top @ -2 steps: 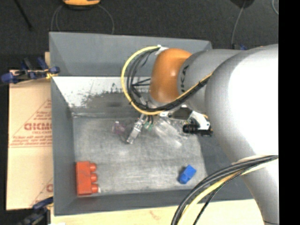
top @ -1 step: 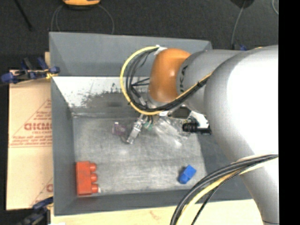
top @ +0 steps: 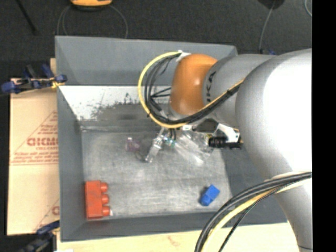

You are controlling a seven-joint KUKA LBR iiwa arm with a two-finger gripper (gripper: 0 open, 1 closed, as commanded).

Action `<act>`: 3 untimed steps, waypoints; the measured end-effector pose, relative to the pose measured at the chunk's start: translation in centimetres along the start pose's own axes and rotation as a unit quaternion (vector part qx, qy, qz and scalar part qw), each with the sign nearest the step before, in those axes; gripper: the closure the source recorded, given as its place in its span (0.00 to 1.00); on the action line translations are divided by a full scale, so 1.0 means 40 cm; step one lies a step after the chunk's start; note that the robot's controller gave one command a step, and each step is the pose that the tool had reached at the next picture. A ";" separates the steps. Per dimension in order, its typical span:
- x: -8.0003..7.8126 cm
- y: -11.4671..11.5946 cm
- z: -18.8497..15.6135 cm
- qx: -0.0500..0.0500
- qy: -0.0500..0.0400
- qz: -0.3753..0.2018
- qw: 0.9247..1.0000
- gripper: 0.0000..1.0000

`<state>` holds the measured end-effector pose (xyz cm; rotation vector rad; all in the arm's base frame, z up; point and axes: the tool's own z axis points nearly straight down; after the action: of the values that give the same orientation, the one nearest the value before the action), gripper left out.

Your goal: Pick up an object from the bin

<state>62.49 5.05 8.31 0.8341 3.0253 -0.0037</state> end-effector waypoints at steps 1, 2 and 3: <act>0.003 0.014 0.013 0.000 0.000 -0.003 1.000 0.00; 0.001 0.016 0.008 -0.002 -0.002 -0.003 1.000 1.00; 0.004 0.015 0.012 -0.001 -0.001 -0.004 1.000 0.00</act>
Offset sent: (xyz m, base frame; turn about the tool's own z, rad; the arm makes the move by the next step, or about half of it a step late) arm 0.0001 0.0080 -0.0065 -0.0038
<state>62.68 5.64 7.83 0.8217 3.0268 -0.0024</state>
